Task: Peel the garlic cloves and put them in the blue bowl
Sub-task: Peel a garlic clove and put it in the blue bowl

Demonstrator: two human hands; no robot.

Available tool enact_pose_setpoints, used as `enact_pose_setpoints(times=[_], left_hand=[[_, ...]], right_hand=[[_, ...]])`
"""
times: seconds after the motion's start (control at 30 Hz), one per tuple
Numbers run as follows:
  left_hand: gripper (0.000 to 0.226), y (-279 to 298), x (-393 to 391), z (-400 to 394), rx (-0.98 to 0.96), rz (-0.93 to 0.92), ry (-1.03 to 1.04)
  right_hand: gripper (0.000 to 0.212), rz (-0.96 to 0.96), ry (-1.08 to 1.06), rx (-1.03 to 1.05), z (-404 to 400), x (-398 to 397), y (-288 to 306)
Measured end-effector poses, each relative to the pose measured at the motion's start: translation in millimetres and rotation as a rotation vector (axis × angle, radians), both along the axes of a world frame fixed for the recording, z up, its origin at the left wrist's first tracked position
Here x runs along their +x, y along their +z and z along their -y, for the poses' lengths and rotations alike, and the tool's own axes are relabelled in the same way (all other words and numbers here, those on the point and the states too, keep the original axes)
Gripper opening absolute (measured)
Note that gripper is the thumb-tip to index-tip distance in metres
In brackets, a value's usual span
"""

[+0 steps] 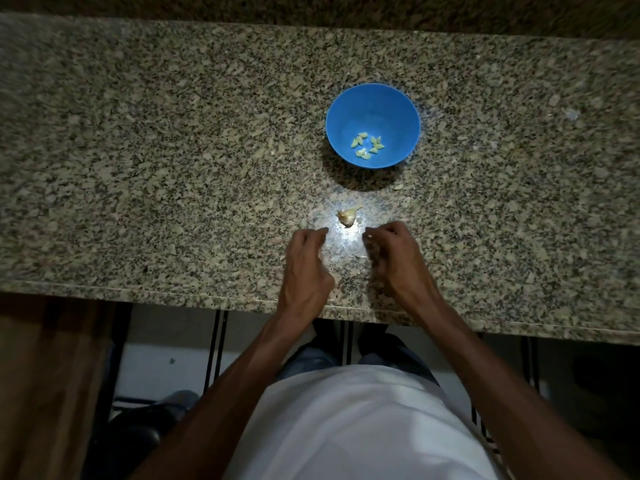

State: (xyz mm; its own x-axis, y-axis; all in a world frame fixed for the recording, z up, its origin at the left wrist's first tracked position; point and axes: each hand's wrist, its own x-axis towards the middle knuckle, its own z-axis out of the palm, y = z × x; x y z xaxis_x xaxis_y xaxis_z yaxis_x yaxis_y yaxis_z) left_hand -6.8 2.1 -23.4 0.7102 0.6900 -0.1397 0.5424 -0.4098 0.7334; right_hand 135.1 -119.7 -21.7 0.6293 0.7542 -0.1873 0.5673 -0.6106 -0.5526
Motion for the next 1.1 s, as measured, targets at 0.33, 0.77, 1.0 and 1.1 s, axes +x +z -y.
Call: enact_pose_setpoints(times=[0.33,0.77,1.0,1.1], left_hand=[[0.058,-4.1,-15.0,0.5,-0.028,-0.051,-0.289],[0.06,4.3,-9.9,23.8,-0.169,-0.091,-0.019],[0.078,-4.9,-13.8,-14.6,0.028,-0.203,-0.291],[0.075,-0.5,-8.7,-14.3,0.06,-0.203,-0.376]], right_hand=[[0.018,-0.009,0.227,0.037,-2.5,-15.9,4.3],[0.027,-0.15,0.042,0.006,-12.2,-30.5,7.9],[0.043,-0.119,0.227,-0.065,-10.8,1.6,14.4],[0.04,-0.073,0.286,-0.053,-13.8,-7.4,6.5]])
